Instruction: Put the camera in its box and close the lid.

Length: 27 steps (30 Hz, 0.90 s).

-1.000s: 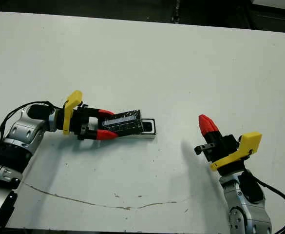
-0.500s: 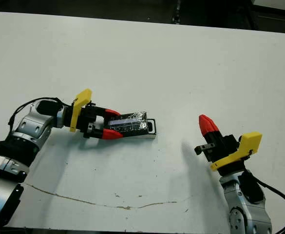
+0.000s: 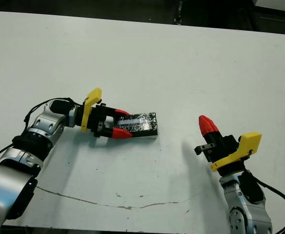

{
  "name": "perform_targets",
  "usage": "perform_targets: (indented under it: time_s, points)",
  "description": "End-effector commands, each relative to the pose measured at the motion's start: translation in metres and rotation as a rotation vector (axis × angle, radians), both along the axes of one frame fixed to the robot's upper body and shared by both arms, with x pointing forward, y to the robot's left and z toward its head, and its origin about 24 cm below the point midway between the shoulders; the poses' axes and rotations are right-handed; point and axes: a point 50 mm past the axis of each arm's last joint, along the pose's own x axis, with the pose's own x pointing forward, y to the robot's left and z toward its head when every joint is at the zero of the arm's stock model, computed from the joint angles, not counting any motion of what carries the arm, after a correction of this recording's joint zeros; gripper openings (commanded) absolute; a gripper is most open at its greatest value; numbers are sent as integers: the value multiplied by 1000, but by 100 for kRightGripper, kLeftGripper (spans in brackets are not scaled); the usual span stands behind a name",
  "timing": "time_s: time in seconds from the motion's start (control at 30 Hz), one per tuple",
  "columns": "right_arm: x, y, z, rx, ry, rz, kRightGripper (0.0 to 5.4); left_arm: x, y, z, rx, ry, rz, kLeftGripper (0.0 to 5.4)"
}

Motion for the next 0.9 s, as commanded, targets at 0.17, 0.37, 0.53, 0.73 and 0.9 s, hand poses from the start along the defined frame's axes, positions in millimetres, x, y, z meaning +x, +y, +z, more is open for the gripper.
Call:
perform_targets:
  time_s: [0.17, 0.37, 0.53, 0.73, 0.9]
  points:
    - [-2, -3, -2, -12, 20, -8, 0, -16, -47, -25, 44, 107, -154, 318]
    - [-2, -4, -1, -35, 7, -9, 0, -16, -56, -23, 74, 73, -181, 318]
    - [-2, -4, -1, -36, 4, -6, 0, -15, -58, -21, 137, 42, -197, 318]
    - [-2, -3, 0, -36, 12, -9, 0, -13, -58, -21, 213, 7, -189, 318]
    - [-2, -3, 0, -27, 15, -3, 0, -12, -59, -18, 280, -60, -173, 318]
